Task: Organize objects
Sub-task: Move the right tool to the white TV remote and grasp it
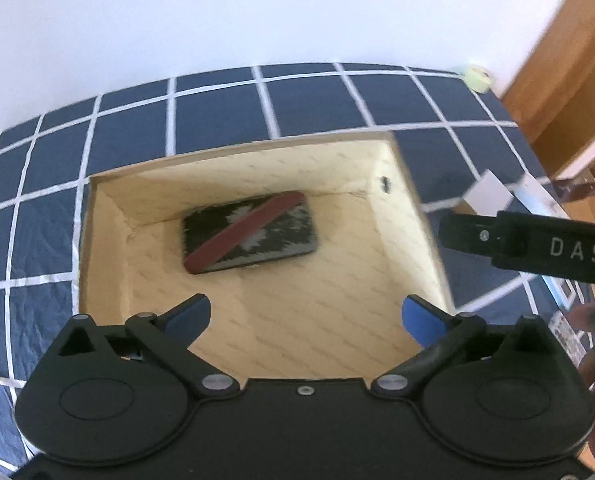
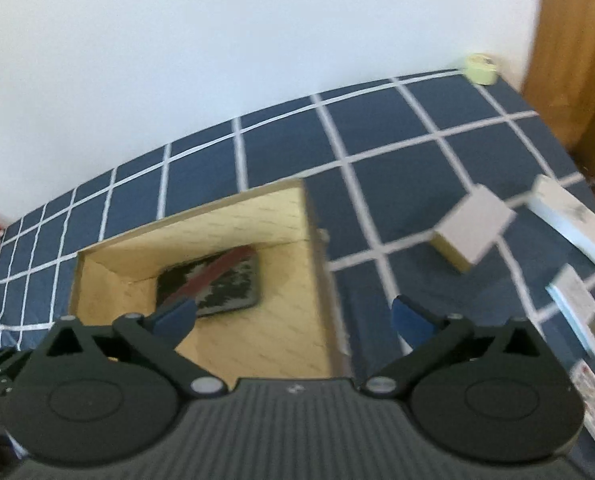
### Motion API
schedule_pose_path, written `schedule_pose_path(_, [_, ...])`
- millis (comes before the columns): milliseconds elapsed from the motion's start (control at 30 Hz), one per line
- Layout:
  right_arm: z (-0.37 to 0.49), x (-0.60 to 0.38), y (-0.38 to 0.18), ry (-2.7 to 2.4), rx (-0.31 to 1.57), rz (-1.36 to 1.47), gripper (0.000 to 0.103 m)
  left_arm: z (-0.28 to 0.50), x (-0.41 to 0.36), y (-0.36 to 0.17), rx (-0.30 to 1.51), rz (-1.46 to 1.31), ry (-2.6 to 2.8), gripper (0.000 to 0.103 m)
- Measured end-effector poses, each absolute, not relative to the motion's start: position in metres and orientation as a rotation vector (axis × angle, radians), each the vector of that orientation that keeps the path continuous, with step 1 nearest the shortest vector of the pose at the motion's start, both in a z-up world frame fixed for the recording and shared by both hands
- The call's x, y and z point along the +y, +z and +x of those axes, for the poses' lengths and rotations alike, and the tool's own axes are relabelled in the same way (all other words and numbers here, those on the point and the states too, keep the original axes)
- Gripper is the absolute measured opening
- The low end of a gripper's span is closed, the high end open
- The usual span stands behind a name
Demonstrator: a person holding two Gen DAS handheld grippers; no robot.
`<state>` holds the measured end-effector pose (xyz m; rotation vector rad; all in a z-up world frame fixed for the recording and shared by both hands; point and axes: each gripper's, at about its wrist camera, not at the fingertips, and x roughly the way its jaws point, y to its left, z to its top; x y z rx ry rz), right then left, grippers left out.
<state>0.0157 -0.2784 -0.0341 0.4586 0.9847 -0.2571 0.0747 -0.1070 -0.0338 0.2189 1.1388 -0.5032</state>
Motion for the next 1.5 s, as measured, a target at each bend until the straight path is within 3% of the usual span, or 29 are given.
schedule_pose_path(767, [-0.177,-0.424,-0.069,-0.721,0.921,0.728,0.103,-0.045,-0.283,-0.068,1.147,0.523,-0.926,0.103])
schedule_pose_path(1500, [-0.278,-0.516,-0.176,-0.950,0.986,1.043,0.103,-0.118,-0.430,-0.168,1.225,0.863,-1.201,0.103])
